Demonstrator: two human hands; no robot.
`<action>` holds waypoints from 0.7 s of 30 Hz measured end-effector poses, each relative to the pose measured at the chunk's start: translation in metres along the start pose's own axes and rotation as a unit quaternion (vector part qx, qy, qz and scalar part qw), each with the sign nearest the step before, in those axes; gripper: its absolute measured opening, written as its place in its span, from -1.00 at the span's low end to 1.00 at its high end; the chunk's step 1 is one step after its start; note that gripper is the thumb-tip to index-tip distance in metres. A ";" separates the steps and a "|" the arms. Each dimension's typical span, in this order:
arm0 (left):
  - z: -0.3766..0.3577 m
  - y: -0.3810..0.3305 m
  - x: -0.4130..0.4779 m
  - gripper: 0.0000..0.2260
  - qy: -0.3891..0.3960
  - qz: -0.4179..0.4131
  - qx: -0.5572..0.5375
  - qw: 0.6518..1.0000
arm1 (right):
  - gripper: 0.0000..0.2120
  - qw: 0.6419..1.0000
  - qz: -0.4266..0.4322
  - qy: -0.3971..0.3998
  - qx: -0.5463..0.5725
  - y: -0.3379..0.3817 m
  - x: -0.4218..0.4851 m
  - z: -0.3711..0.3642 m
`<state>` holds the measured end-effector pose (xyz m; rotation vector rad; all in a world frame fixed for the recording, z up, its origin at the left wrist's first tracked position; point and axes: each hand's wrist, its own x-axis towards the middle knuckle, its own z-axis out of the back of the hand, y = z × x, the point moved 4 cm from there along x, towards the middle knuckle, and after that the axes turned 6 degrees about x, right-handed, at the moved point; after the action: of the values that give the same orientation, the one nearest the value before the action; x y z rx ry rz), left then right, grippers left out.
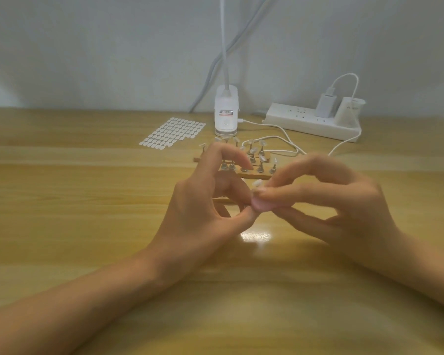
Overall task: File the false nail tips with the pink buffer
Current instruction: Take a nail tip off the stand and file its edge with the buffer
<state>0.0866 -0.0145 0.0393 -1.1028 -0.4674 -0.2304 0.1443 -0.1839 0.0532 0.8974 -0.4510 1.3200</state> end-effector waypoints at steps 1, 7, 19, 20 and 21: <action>0.000 0.000 0.000 -0.63 0.001 0.003 -0.003 1.000 | -0.80 1.000 -0.007 -0.002 0.005 0.000 0.000 0.001; 0.000 0.001 0.000 -0.64 0.002 0.004 -0.003 1.000 | -0.81 1.000 -0.008 -0.004 0.001 -0.001 0.000 0.000; 0.001 0.000 0.000 -0.66 0.000 0.004 -0.008 1.000 | -0.84 0.999 -0.030 -0.013 0.039 -0.006 0.001 0.000; 0.000 0.000 -0.001 -0.66 0.002 0.004 -0.009 1.000 | -0.83 0.999 -0.024 -0.004 0.027 -0.006 0.000 -0.001; 0.000 0.001 -0.001 -0.65 0.004 0.005 -0.009 1.000 | -0.83 0.999 -0.030 -0.009 0.015 -0.007 0.000 0.000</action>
<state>0.0862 -0.0138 0.0385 -1.1206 -0.4538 -0.2293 0.1511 -0.1839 0.0514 0.9413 -0.4153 1.2681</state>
